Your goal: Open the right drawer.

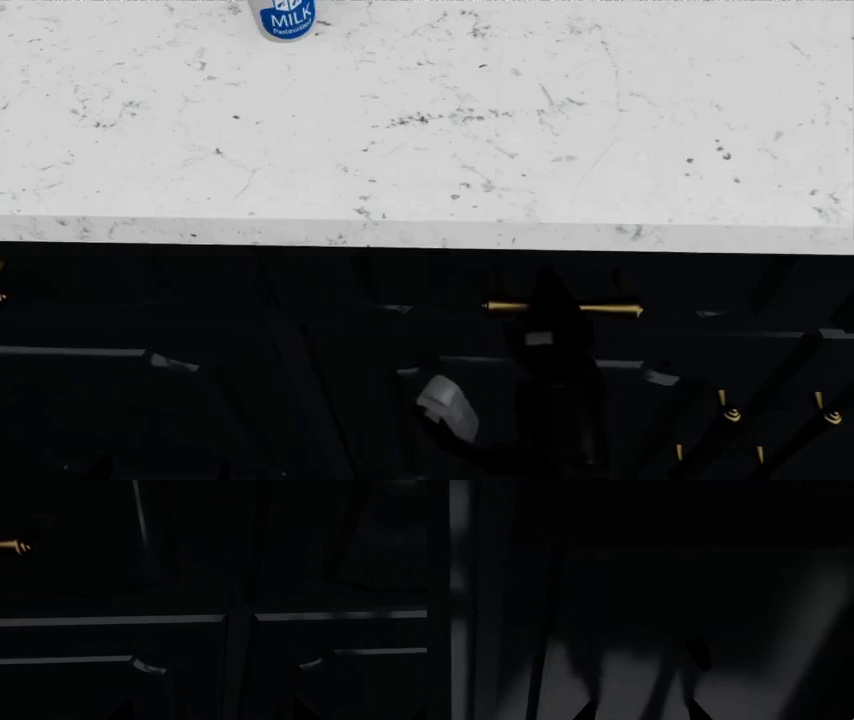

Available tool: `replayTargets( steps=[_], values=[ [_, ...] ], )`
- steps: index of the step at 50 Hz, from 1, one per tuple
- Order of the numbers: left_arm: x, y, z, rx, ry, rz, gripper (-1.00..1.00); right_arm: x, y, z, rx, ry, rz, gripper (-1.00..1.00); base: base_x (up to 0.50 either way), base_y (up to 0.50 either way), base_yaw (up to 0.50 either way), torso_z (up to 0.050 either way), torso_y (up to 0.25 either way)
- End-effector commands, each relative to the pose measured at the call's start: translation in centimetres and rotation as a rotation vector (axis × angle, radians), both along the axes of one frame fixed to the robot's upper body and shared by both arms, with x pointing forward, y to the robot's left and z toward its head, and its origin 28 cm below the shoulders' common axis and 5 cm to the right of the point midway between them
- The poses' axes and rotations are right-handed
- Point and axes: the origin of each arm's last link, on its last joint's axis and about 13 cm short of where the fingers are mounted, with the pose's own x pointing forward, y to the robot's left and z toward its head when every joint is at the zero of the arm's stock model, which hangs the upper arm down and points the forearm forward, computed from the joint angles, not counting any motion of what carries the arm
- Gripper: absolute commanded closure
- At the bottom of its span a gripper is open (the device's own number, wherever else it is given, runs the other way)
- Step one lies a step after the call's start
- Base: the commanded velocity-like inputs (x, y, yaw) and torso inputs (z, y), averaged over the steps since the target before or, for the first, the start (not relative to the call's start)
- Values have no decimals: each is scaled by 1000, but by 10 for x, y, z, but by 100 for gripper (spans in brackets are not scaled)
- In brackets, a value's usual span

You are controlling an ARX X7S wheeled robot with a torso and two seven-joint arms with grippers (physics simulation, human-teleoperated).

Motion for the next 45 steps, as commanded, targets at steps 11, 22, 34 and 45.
replayTargets(
  steps=[11,22,34,45],
  values=[
    [0,-1,2,0,-3,2,-100,3,4,2,47,26,24,100,4,0,1,0,0],
    [-1,-1,2,1,-4,2,-100,-4,4,7,50,11,47,100,3,-1,1,-1,0],
    [1,0,-1,5,1,0,-100,-14,4,10,21,1,61,100,0,0,1,-1,0],
    [1,-1,0,5,2,-1,-100,-30,5,18,16,-8,69,100,0,0,0,0,-1]
  ],
)
